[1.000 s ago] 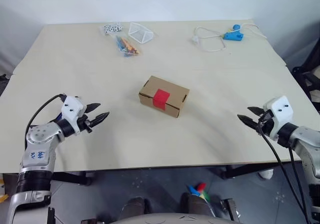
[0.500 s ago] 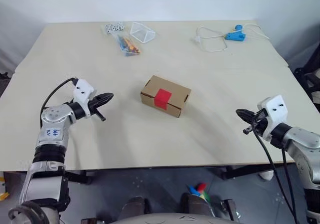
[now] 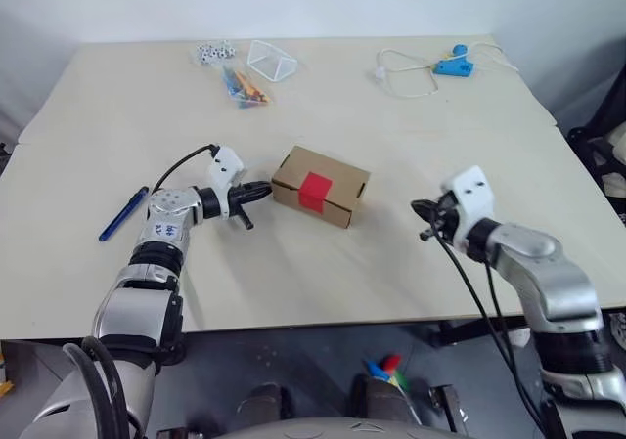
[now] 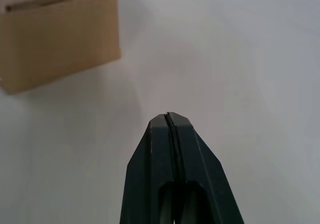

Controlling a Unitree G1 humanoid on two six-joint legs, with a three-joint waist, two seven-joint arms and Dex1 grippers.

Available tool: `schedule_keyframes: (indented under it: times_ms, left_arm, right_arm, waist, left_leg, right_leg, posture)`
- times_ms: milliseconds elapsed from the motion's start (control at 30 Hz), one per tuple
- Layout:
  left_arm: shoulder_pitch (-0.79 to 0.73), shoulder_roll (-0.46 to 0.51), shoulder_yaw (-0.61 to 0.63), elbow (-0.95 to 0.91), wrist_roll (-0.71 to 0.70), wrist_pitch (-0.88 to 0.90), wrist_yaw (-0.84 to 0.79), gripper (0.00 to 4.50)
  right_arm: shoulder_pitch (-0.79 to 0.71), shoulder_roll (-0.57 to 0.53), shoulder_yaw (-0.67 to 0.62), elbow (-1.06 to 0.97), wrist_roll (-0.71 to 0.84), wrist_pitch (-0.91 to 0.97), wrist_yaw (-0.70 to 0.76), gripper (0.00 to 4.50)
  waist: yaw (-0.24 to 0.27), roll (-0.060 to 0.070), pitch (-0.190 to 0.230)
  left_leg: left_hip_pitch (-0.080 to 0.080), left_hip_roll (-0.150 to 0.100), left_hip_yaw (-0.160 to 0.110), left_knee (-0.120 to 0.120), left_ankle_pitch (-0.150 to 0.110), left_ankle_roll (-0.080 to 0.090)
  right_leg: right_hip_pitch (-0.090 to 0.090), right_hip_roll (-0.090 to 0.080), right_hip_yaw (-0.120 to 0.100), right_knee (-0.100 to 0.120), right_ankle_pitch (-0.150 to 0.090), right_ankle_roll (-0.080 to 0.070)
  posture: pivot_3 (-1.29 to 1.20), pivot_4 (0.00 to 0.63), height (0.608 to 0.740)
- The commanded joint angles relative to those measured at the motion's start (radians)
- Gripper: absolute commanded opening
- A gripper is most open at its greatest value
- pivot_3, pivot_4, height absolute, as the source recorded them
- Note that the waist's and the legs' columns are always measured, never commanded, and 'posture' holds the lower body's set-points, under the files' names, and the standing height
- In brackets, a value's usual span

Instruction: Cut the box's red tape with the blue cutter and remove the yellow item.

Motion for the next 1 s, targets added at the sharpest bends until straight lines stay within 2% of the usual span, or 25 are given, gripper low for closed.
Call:
schedule_keyframes:
  times_ms: [33, 267, 500, 667, 767, 933, 1000]
  left_arm:
    - [-0.032, 0.001, 0.004, 0.029, 0.019, -0.031, 0.015, 0.01]
    - [-0.039, -0.017, 0.004, 0.051, 0.035, -0.04, -0.015, 0.01]
    - [-0.016, -0.039, -0.015, -0.04, 0.017, 0.017, -0.18, 0.01]
    - [0.07, -0.038, -0.067, -0.253, -0.004, 0.151, -0.326, 0.01]
    - [0.168, -0.021, -0.109, -0.47, -0.023, 0.292, -0.393, 0.01]
    - [0.282, 0.014, -0.143, -0.747, -0.049, 0.483, -0.407, 0.01]
    - [0.299, 0.016, -0.134, -0.794, -0.056, 0.521, -0.377, 0.01]
  right_arm:
    - [-0.089, 0.032, 0.049, 0.103, -0.042, -0.044, 0.012, 0.0]
    - [-0.252, 0.106, 0.1, 0.314, -0.083, -0.114, 0.059, 0.0]
    - [-0.426, 0.134, 0.155, 0.523, -0.131, -0.193, 0.215, 0.0]
    - [-0.494, 0.135, 0.194, 0.61, -0.181, -0.233, 0.326, 0.0]
    - [-0.547, 0.16, 0.211, 0.685, -0.209, -0.268, 0.374, 0.0]
    - [-0.603, 0.23, 0.218, 0.811, -0.26, -0.429, 0.376, 0.0]
    - [-0.616, 0.254, 0.21, 0.849, -0.273, -0.491, 0.36, 0.0]
  waist:
    - [-0.005, 0.0, 0.0]
    - [-0.014, 0.0, 0.0]
    - [-0.021, 0.0, 0.0]
    - [-0.022, 0.0, 0.0]
    - [-0.028, 0.0, 0.0]
    - [-0.038, 0.0, 0.0]
    - [-0.041, 0.0, 0.0]
  left_leg:
    - [0.0, 0.0, 0.0, 0.0, 0.0, 0.0]
    - [-0.002, -0.001, -0.002, 0.0, 0.0, 0.0]
    - [-0.002, 0.0, -0.002, 0.0, 0.0, 0.0]
    - [-0.002, 0.0, -0.002, -0.001, 0.0, 0.0]
    - [-0.001, 0.0, -0.002, -0.001, 0.0, 0.0]
    - [0.0, 0.0, -0.002, 0.0, 0.0, 0.0]
    - [0.0, 0.0, -0.004, 0.0, 0.0, 0.0]
  right_leg:
    - [0.0, 0.0, 0.0, 0.0, 0.0, 0.0]
    - [0.0, 0.0, -0.002, 0.0, 0.0, 0.0]
    - [-0.001, 0.0, -0.001, 0.001, 0.0, 0.0]
    - [-0.001, 0.0, -0.001, 0.002, 0.0, 0.0]
    - [-0.001, 0.0, -0.001, 0.002, 0.0, 0.0]
    - [-0.001, 0.0, 0.0, 0.004, 0.0, 0.0]
    - [-0.001, 0.0, 0.0, 0.006, 0.0, 0.0]
  posture:
    - [0.0, 0.15, 0.74]
    - [0.0, 0.15, 0.74]
    - [0.0, 0.15, 0.74]
    - [0.0, 0.15, 0.74]
    - [0.0, 0.15, 0.74]
    - [0.0, 0.15, 0.74]
    - [0.0, 0.15, 0.74]
